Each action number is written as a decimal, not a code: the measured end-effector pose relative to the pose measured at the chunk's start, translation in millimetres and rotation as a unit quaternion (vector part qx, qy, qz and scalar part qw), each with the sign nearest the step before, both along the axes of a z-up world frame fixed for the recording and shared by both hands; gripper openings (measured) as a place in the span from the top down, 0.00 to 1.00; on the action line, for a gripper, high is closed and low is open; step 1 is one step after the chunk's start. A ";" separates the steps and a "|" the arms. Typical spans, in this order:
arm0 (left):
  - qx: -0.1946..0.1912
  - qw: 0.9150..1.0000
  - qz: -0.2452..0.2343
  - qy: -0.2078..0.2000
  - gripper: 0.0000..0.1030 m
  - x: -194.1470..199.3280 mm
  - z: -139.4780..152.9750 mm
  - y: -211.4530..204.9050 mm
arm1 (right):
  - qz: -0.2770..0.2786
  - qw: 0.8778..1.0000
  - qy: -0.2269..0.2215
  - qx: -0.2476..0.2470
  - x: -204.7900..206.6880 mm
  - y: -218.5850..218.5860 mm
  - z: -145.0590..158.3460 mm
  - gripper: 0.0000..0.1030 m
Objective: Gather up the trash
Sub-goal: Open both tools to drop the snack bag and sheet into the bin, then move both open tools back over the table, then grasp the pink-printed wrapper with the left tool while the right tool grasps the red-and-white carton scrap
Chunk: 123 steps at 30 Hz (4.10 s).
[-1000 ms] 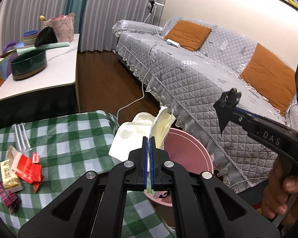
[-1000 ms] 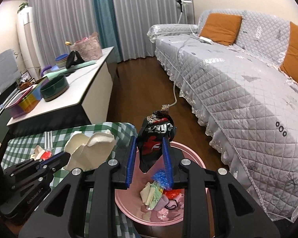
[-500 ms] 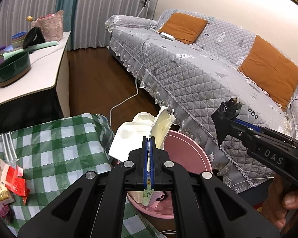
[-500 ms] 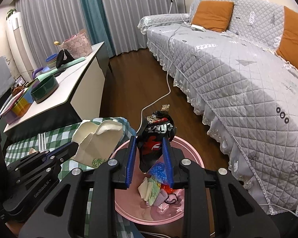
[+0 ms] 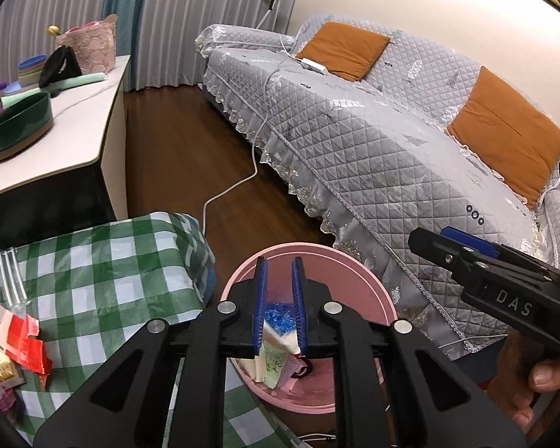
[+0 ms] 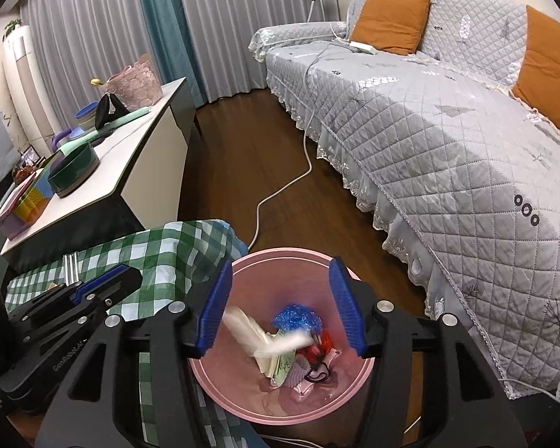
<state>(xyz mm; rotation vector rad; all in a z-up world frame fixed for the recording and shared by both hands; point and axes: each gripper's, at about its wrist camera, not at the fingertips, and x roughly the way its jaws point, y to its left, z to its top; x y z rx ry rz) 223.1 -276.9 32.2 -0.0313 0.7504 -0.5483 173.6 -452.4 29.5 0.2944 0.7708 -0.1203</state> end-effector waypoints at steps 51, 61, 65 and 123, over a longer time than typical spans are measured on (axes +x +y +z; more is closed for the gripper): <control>-0.016 0.969 0.244 -0.030 0.87 -87.6 18.2 325.9 | 0.180 0.981 -0.077 0.013 5.3 218.8 42.5 0.66; -0.023 0.972 0.234 0.008 0.87 -78.7 -27.4 325.2 | 0.229 0.973 -0.039 0.011 21.0 264.4 7.7 0.67; -0.026 0.971 0.235 0.016 0.87 -74.7 -37.8 327.8 | 0.237 0.971 -0.023 0.016 29.6 274.6 -2.3 0.66; 0.007 0.970 0.243 0.021 1.00 -65.5 -44.0 319.9 | 0.288 0.957 0.039 0.004 50.7 312.0 -32.7 1.00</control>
